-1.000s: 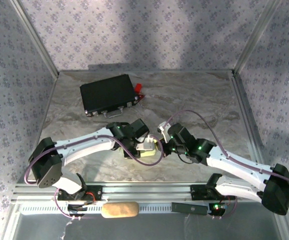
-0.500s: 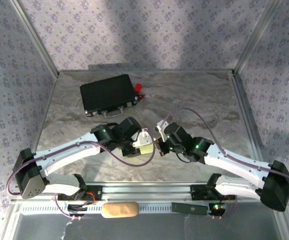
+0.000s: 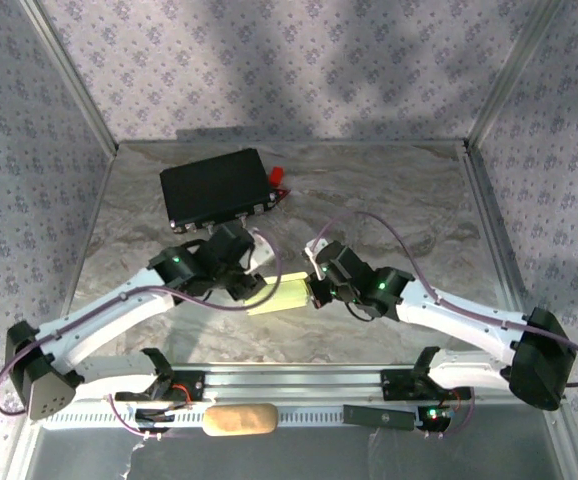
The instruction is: Fold the paper box
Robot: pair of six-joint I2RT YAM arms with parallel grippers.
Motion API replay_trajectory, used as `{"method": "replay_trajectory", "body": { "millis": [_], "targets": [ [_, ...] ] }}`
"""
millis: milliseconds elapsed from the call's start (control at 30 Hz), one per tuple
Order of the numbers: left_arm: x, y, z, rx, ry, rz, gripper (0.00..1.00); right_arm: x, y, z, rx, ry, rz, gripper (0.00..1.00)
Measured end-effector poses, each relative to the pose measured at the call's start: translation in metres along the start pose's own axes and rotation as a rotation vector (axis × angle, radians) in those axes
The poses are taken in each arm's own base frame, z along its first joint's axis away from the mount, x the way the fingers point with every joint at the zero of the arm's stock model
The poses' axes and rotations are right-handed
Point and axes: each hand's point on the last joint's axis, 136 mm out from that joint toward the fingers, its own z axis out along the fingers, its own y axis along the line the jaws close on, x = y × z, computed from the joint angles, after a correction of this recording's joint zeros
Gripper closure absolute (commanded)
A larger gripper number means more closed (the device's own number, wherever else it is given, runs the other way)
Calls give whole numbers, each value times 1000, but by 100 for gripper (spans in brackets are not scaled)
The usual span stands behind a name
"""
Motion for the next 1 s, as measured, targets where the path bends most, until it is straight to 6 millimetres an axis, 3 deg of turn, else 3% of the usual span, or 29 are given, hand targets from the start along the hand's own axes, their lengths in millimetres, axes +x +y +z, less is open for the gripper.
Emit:
{"method": "replay_trajectory", "body": {
  "millis": [67,200,433,600,1000],
  "targets": [
    [4,9,-8,-16,4,-112,46,0,0,0,2,3,2,100],
    [21,7,-17,4,30,-255,49,1,-1,0,11,11,2,100],
    [62,9,-3,7,136,-384,60,0,-1,1,13,17,5,100],
    [64,9,6,22,163,-412,61,1,-1,1,14,18,5,100],
    [61,-1,25,69,169,-438,75,2,-2,1,15,24,8,100]
  ]
}}
